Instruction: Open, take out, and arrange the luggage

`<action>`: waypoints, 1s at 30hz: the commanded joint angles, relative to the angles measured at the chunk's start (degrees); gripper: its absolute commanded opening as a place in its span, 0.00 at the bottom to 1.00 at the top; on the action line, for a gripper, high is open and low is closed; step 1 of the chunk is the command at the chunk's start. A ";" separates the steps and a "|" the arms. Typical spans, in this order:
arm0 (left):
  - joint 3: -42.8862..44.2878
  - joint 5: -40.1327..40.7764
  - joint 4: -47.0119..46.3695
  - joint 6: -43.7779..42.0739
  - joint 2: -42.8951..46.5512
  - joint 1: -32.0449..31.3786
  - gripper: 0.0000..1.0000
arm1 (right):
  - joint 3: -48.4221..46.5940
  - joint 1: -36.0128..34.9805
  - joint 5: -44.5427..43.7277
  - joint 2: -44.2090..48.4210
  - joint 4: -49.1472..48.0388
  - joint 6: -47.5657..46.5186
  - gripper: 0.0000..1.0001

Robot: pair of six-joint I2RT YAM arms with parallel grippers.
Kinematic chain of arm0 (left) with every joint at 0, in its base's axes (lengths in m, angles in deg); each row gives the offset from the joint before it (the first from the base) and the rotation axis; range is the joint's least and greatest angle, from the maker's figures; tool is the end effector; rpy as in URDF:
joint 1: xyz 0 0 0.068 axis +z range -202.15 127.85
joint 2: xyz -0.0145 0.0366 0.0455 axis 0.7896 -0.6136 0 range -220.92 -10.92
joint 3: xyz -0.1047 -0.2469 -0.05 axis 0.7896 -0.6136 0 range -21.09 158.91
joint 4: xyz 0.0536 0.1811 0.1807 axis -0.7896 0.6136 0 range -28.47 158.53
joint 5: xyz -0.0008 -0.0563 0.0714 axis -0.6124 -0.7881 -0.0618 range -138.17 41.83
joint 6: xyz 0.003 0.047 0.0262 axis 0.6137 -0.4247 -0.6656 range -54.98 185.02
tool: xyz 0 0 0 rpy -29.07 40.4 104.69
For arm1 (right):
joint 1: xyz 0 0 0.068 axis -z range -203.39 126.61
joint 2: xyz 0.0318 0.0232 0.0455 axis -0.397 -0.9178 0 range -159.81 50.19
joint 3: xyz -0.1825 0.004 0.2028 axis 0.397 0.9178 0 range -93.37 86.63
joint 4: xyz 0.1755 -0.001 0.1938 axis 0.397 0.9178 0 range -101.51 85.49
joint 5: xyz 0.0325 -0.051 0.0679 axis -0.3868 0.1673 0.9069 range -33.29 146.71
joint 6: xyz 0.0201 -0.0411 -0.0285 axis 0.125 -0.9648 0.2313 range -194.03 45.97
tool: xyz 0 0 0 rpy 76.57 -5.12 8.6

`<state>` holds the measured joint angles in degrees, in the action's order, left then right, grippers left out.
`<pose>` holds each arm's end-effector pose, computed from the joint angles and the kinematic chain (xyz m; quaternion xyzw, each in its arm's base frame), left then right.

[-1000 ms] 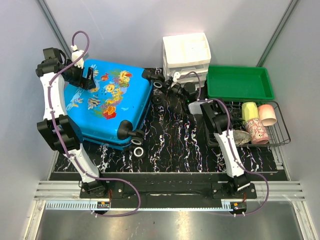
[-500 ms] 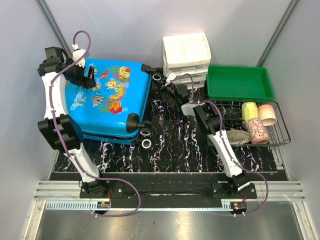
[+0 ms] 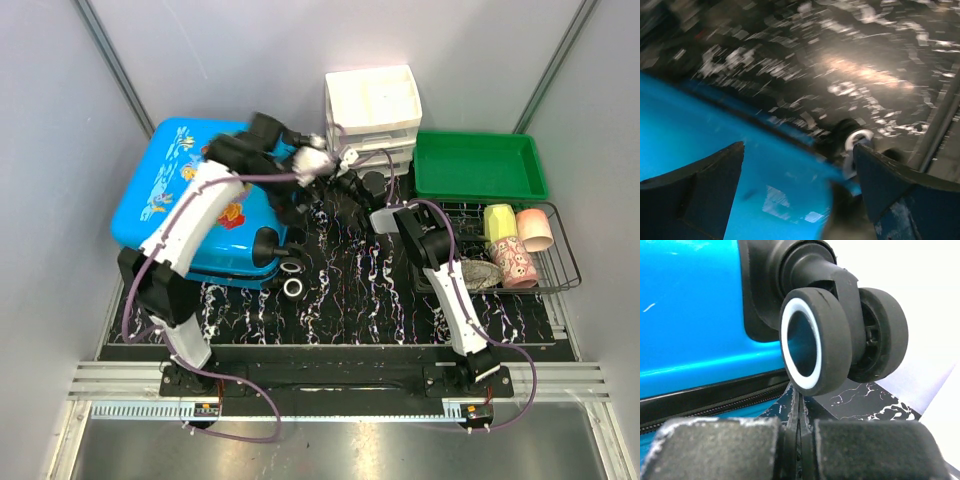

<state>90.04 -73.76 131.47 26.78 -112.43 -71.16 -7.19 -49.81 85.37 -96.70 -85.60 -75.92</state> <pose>0.3322 -0.1308 0.3801 0.5014 0.8002 -0.1693 0.2820 0.4711 0.2531 0.1357 -0.3320 0.4821 0.3066 0.7505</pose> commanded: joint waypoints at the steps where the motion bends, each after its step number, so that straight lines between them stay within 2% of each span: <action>1: -6.01 7.80 -4.88 2.47 4.85 -12.27 0.93 | 0.48 -0.13 2.27 3.80 -4.58 -1.62 0.00; 3: -4.36 8.97 -3.06 0.28 1.95 -14.99 0.90 | 0.48 -0.04 3.15 3.45 -4.67 -2.33 0.00; 5: -2.15 8.36 -1.99 0.27 -0.86 -15.10 0.89 | 0.39 0.13 4.63 3.01 -4.75 -2.15 0.00; 8: -4.77 11.25 -4.17 -0.35 -1.41 -15.10 0.88 | 2.93 0.84 4.21 4.76 -4.05 -1.45 0.02; 9: -6.09 12.30 -5.15 -0.35 -1.23 -15.10 0.87 | 3.99 1.10 4.21 5.38 -3.96 -1.10 0.13; 10: -8.54 14.40 -5.85 -0.35 -1.06 -15.10 0.86 | 5.13 1.80 4.03 6.69 -3.96 -0.75 0.17; 15: -12.95 20.21 -7.97 1.15 -1.14 -15.88 0.82 | 14.35 3.47 4.38 11.88 -3.79 1.63 0.26; 19: -21.88 19.44 -5.25 -4.10 2.71 -17.56 0.78 | 21.65 4.35 5.08 19.07 -2.83 3.38 0.42; 20: -24.01 18.82 -3.94 -4.91 4.29 -17.64 0.77 | 24.36 4.70 5.52 20.58 -2.21 3.91 0.51; 21: -26.12 18.29 -3.06 -5.61 5.61 -17.65 0.77 | 25.61 4.97 5.70 22.07 -1.25 4.00 0.56; 23: -32.01 17.76 -0.51 -7.55 10.09 -17.56 0.76 | 29.72 5.41 6.40 27.34 2.88 4.78 0.68; 27: -41.42 16.18 1.96 -9.40 18.62 -17.65 0.77 | 35.36 8.30 10.61 38.59 15.43 6.46 0.83; 30: -46.08 15.74 2.22 -9.05 23.99 -17.64 0.77 | 36.43 9.19 13.25 46.77 28.87 5.77 0.87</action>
<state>50.35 -58.96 118.68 18.54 -93.37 -89.60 28.24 -42.20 94.09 -59.81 -71.65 -70.76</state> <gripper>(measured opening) 0.766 0.844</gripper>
